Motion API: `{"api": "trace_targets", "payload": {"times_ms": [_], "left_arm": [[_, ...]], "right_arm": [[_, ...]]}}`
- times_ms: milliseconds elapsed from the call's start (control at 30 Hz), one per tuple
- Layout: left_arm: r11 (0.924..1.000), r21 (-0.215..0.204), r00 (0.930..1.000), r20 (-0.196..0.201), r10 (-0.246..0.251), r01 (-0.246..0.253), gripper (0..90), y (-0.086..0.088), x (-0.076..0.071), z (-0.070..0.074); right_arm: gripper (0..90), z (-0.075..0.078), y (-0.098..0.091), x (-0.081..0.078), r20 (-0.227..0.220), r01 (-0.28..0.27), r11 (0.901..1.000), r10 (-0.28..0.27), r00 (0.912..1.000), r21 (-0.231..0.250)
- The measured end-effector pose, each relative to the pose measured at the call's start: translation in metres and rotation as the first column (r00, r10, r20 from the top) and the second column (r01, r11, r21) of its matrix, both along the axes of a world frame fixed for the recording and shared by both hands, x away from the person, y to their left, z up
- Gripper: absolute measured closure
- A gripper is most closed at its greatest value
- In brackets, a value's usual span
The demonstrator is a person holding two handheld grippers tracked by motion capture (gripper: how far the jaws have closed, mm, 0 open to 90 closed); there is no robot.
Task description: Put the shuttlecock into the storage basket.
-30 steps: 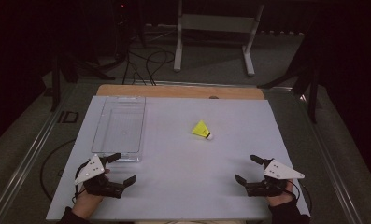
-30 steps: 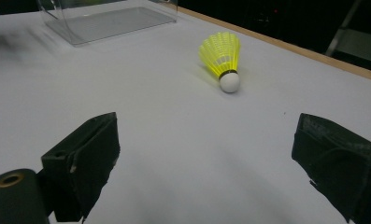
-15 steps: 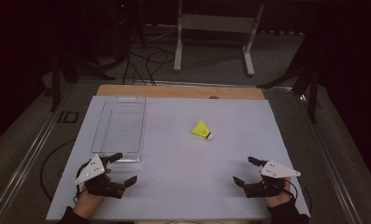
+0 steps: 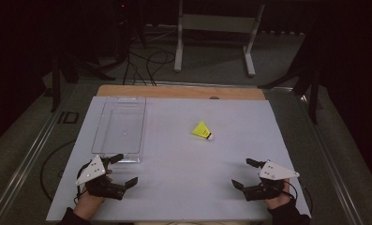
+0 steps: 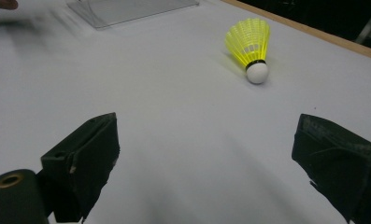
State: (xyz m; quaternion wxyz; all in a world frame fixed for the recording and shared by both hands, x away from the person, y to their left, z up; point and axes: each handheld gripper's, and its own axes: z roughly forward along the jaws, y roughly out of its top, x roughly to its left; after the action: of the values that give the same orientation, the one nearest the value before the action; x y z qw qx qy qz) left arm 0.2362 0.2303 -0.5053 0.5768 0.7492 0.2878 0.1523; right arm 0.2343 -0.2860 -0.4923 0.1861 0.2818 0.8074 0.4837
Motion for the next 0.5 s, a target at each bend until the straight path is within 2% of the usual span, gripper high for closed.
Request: {"api": "trace_targets", "payload": {"times_ms": [100, 267, 500], "left_arm": [[1.0000, 0.000, 1.0000, 0.001, 0.000, 0.000, 0.1, 0.000, 0.000, 0.000], [1.0000, 0.006, 1.0000, 0.000, -0.002, 0.002, 0.1, 0.000, 0.000, 0.000], [1.0000, 0.007, 1.0000, 0.000, -0.001, 0.001, 0.0, 0.000, 0.000, 0.000]], "right_arm": [[7.6, 0.002, 0.000, -0.001, 0.001, 0.002, 1.0000, -0.002, 1.0000, -0.003], [7.6, 0.009, 0.005, -0.006, 0.040, 0.011, 0.9987, -0.009, 0.9992, -0.050], [7.6, 0.020, 0.004, -0.011, 0.049, 0.025, 0.9979, -0.022, 0.9986, -0.059]]}}
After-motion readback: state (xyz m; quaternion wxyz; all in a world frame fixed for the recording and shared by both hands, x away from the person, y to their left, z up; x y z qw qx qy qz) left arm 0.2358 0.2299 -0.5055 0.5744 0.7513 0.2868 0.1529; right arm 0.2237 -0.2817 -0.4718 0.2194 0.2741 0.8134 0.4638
